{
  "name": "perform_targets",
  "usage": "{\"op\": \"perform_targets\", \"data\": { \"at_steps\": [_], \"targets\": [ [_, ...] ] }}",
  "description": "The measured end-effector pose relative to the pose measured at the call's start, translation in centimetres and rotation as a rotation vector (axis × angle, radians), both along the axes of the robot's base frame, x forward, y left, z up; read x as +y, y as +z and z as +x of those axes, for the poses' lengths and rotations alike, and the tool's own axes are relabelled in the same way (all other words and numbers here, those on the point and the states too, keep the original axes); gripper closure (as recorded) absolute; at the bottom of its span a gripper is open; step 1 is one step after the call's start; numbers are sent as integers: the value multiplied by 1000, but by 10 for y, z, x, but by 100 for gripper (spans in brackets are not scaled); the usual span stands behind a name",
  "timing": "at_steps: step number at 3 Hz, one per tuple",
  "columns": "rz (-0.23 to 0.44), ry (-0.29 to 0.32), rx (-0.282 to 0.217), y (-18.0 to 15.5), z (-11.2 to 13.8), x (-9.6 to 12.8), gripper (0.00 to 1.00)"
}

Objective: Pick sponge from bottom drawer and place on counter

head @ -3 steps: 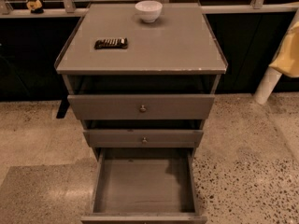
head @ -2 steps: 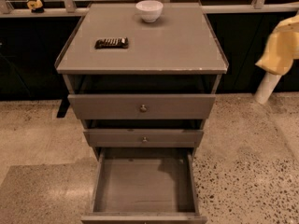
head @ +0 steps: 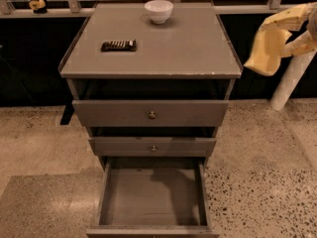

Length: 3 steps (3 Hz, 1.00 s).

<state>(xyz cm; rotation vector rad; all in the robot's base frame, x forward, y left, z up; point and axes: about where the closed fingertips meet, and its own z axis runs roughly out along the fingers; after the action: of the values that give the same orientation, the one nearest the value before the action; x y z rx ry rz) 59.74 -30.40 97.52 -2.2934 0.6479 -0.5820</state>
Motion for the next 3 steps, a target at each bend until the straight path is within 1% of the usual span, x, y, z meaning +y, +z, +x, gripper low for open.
{"op": "perform_targets", "data": {
  "at_steps": [1, 2, 3],
  "targets": [
    [0, -43, -2, 0, -13, -25, 100],
    [7, -59, -18, -2, -9, -43, 100],
    [15, -123, -45, 8, -17, -89, 100]
  ]
}}
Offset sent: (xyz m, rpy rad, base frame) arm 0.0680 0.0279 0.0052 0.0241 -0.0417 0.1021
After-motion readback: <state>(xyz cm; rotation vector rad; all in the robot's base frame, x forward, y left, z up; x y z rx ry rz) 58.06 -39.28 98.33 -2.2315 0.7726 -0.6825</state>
